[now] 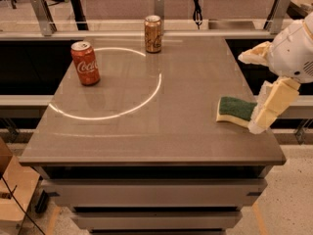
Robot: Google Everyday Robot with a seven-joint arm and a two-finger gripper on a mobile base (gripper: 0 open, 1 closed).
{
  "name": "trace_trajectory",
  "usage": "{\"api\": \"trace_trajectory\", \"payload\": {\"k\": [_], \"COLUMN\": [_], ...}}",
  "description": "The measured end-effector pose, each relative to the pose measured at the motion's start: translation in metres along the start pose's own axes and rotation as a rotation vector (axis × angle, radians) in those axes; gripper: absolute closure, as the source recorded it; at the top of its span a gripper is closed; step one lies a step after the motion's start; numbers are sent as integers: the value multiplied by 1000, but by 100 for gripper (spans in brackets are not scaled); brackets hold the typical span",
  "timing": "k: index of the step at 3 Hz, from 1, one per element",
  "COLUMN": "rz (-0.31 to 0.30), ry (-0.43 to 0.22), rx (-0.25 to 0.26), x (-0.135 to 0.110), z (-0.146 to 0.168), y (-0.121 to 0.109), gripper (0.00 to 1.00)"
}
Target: Move sponge near orange can
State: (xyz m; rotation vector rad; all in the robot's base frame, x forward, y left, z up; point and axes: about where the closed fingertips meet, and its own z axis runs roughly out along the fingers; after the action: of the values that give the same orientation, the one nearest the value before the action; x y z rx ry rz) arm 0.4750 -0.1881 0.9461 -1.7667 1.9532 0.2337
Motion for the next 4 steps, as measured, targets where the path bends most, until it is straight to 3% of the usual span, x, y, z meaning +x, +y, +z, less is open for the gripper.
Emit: {"api": "trace_trajectory", "payload": {"k": [2,4], "rz": [111,184], "ry": [-64,19], "rx": [26,-15], "x": [19,53], "z": [38,95], "y": [-35,-60], "gripper": [0,0]}}
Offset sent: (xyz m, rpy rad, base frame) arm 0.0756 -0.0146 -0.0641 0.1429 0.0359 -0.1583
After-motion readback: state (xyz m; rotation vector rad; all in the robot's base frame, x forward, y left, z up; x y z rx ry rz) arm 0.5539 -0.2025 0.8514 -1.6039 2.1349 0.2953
